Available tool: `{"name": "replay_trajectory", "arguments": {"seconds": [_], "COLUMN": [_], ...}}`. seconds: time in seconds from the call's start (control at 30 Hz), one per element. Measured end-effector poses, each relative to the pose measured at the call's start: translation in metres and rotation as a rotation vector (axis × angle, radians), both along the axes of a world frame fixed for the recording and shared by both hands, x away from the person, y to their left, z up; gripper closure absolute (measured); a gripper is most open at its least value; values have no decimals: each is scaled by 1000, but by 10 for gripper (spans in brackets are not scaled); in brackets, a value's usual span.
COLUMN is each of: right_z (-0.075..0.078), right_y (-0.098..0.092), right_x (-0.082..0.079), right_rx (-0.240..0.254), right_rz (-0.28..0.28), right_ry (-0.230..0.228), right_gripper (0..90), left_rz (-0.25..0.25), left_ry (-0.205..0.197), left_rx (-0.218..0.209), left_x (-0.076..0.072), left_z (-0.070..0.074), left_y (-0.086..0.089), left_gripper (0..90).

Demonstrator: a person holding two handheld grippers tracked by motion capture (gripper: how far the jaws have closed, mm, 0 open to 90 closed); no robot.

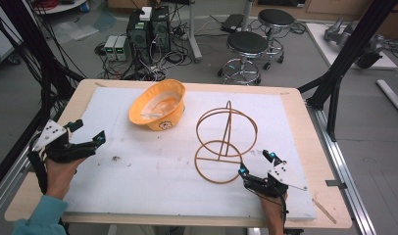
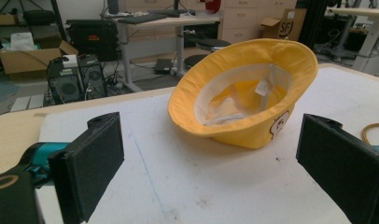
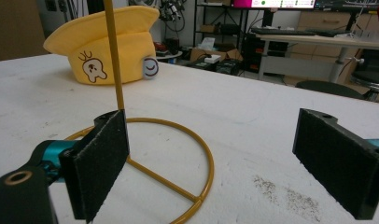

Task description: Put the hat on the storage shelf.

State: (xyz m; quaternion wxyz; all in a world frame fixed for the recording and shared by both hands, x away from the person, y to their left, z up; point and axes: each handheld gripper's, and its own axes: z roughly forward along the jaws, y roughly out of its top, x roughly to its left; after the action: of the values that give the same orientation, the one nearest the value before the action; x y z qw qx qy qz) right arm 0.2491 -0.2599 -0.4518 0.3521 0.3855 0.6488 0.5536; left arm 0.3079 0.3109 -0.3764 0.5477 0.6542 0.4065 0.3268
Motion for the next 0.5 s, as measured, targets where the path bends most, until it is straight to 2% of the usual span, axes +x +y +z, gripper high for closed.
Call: {"name": "replay_trajectory", "arguments": {"seconds": [0.07,0.17,0.27,0.5], "right_z": [0,0,0,0], "right_y": [0,0,0,0], "right_x": [0,0,0,0], "right_rx": [0,0,2,-1], "right_rz": [0,1,2,4], "right_ry": [0,0,3,1], "right_gripper": [96,96,96,95], "left_rz": [-12,-40,-41,-36], "left_ry": [22,63,77,134], "left_rx": [17,13,51,69], "left_x": [8,18,28,56], "left_z": [8,17,26,35], "left_y": [-3,-6,-11,-14], "left_gripper": [79,76,75,75]}}
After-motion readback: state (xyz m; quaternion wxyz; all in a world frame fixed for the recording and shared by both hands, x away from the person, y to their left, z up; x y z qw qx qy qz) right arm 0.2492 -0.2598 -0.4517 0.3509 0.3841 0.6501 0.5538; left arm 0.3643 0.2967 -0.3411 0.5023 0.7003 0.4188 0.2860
